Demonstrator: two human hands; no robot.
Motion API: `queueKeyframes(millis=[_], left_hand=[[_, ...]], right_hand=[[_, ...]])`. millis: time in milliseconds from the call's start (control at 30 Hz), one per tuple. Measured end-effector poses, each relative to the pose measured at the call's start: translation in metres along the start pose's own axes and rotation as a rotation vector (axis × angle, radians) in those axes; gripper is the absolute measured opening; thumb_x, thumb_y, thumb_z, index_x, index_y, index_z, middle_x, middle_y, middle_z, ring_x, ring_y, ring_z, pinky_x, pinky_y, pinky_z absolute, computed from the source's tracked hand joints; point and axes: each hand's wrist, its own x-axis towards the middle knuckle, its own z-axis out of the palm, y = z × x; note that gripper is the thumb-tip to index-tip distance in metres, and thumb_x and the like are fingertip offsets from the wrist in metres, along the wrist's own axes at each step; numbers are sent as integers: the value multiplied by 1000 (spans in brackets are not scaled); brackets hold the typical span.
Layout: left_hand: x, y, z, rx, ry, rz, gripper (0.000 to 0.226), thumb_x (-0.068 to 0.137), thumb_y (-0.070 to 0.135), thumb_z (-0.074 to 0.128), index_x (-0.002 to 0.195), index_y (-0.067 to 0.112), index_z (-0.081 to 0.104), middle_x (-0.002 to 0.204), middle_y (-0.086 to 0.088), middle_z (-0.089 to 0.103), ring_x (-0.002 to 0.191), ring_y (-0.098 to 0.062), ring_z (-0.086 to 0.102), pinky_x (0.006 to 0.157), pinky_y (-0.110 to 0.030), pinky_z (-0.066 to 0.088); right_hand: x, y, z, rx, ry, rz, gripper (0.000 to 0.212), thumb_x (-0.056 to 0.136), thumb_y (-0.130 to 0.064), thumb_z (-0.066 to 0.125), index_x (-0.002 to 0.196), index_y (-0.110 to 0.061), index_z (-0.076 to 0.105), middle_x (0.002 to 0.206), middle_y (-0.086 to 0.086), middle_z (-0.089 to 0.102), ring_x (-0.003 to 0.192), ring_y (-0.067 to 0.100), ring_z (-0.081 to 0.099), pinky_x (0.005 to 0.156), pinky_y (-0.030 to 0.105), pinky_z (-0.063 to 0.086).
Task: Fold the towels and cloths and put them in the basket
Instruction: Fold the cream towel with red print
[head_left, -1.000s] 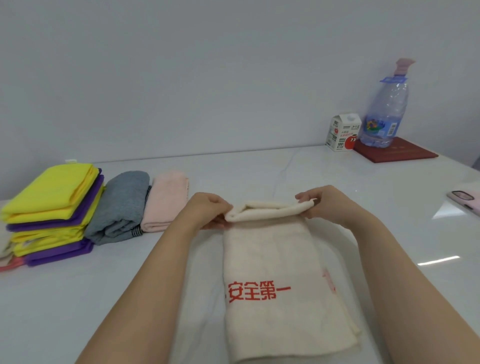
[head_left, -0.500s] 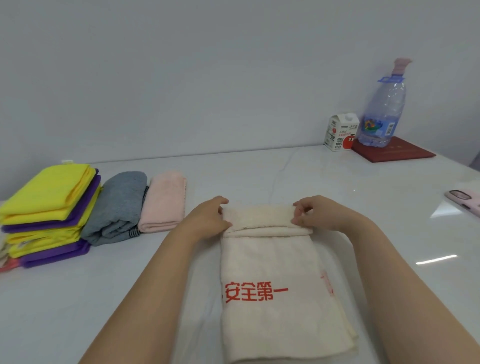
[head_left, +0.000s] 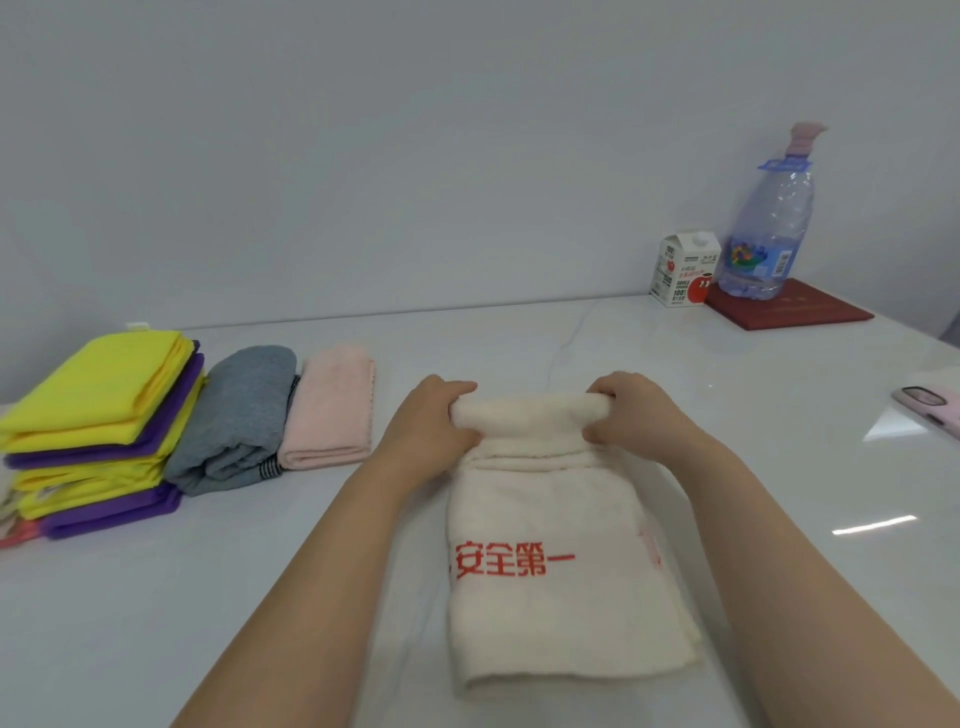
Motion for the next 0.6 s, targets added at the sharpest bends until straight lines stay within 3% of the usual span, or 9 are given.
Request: queueKeyframes(millis=[100,233,333,467,533,600], left_hand=[[2,1,4,41,180,109,51,82,7,62,131,20,55,101,6,42,106,-15,45,82,-16,29],[2,-3,5,125,233,220,39,79,2,60,115,18,65,95,7,42,97,-16,44,71,-17,24],[-4,0,-4,145,118,227,33,80,7,62,109,21,65,94,7,43,97,-14,44,70,-21,27],[-19,5,-17,83,-112,192,23,84,28,65,108,27,64,97,7,48,97,-6,44,78,-20,33],[-25,6,-14,10,-83,149,18,89,37,60,102,27,68,96,8,50,97,-4,44,77,-19,32],[-28,5,-4,-1,9,114,21,92,36,58,95,20,71,98,8,51,98,-5,44,79,-19,32]], right_hand=[[6,-1,6,-83,262,-155,22,67,-1,69,87,-9,65,86,2,52,87,21,45,71,28,34],[2,0,13,-258,439,-386,31,51,15,62,72,-7,56,71,8,53,69,30,48,58,35,35],[-6,2,13,-328,372,-384,32,52,14,61,74,-8,54,73,7,52,69,30,47,58,34,33],[-23,8,10,-306,170,-311,21,73,-6,60,92,-14,54,91,-4,45,90,23,45,71,29,31],[-32,6,7,-212,63,-243,19,81,-27,64,94,-18,53,96,-9,44,95,15,42,79,27,33],[-38,7,8,-78,67,-206,16,89,-37,59,83,-23,52,95,-10,47,96,14,42,80,28,33]])
